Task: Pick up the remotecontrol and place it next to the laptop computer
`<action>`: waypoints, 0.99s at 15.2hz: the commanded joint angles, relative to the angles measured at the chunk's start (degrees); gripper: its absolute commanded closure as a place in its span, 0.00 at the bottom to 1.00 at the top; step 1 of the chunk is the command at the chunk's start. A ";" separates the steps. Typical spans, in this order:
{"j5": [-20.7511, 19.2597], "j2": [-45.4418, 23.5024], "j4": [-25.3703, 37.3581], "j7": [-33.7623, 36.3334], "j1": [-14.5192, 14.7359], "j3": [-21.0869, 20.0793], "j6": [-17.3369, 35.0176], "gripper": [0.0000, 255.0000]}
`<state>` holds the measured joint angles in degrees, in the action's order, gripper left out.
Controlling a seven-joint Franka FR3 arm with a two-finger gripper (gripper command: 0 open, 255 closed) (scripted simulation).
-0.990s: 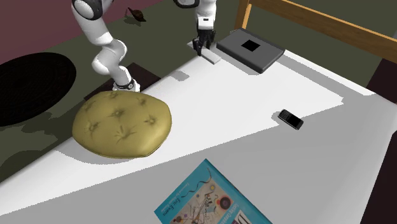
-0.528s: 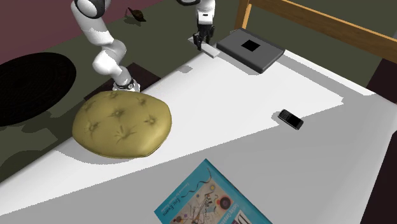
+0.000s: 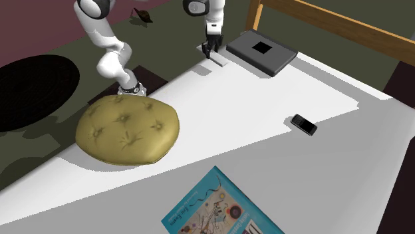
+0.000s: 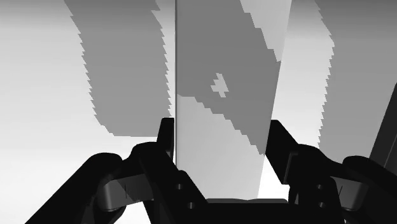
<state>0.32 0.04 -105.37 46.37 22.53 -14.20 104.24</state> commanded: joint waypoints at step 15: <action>-0.27 -1.06 -4.85 0.16 0.05 -0.05 5.92 1.00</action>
<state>0.04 -1.04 -110.22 46.52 22.58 -14.25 110.16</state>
